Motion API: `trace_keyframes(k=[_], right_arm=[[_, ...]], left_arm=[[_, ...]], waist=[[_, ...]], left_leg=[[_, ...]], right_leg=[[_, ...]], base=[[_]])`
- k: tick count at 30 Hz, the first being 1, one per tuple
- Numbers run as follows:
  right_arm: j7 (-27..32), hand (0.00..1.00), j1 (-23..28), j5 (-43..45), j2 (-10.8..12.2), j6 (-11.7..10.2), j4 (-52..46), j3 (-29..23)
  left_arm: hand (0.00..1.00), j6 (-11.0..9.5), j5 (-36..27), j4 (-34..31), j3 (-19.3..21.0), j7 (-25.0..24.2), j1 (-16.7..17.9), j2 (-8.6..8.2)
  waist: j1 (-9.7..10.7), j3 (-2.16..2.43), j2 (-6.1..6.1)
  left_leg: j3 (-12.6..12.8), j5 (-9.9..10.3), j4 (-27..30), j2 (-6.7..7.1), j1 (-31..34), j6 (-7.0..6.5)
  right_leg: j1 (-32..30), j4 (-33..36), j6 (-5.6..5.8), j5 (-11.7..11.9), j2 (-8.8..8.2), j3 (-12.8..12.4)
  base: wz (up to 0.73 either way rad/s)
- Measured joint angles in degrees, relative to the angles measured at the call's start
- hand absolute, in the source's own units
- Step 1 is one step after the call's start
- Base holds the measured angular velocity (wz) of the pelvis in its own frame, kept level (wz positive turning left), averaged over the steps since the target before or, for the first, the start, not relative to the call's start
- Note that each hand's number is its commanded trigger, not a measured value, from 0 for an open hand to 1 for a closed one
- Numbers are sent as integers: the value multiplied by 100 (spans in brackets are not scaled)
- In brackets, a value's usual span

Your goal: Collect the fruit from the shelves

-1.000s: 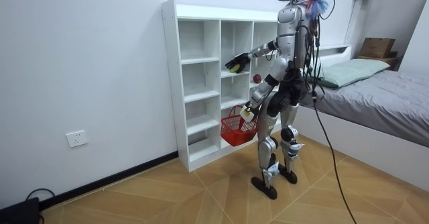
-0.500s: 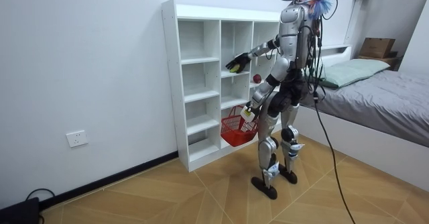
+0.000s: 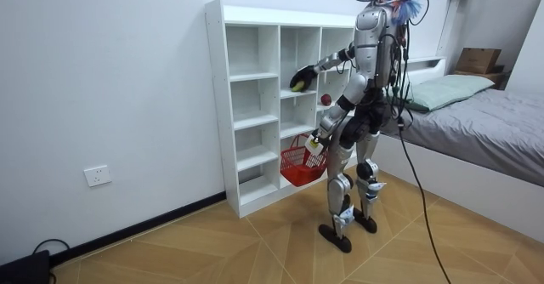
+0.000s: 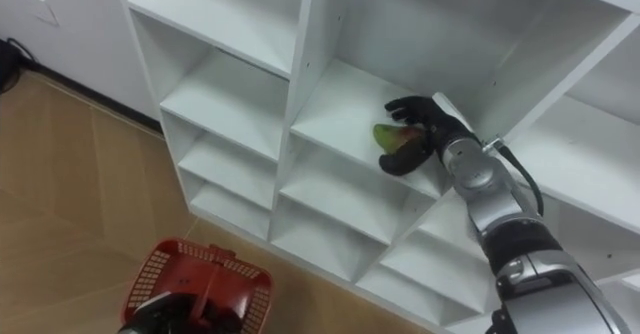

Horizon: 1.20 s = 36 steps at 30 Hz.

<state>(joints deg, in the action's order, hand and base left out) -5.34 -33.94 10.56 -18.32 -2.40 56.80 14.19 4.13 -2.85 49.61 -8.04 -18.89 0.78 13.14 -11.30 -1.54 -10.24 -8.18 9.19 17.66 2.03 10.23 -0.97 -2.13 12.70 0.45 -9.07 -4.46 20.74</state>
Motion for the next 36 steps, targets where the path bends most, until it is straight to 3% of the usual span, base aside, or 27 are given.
trace_keyframes(k=[14, 21, 28, 36], right_arm=[[212, 100, -4, 82, 2, 7, 10, -32], [-197, 100, -80, 225, -6, 192, 83, -22], [-240, 100, -80, 187, -6, 202, 64, -31], [-301, 100, 247, 355, 3, 369, -824, -21]], left_arm=[[100, 28, -9, 0, -2, 46, -7, -1], [100, 28, -100, -5, -11, 45, -6, 26], [100, 28, -80, -17, 1, -6, -6, 22], [100, 28, 9, -13, 2, 97, -37, -77]], waist=[[-1, -6, 4], [-13, -6, 4], [-13, 5, -10], [-10, 13, 10]], left_leg=[[-39, -8, -1, 63, 3, -17], [-4, -10, -9, 58, 4, -21], [15, -12, -49, 49, -2, -25], [156, -11, -91, -23, 15, -25]], right_leg=[[6, 0, 18, 11, -24, 2], [0, -1, 18, 10, -22, -14], [-17, -7, 20, 9, -20, -62], [-114, -11, 17, 13, 1, -203]], base=[[0], [0], [0], [-9]])
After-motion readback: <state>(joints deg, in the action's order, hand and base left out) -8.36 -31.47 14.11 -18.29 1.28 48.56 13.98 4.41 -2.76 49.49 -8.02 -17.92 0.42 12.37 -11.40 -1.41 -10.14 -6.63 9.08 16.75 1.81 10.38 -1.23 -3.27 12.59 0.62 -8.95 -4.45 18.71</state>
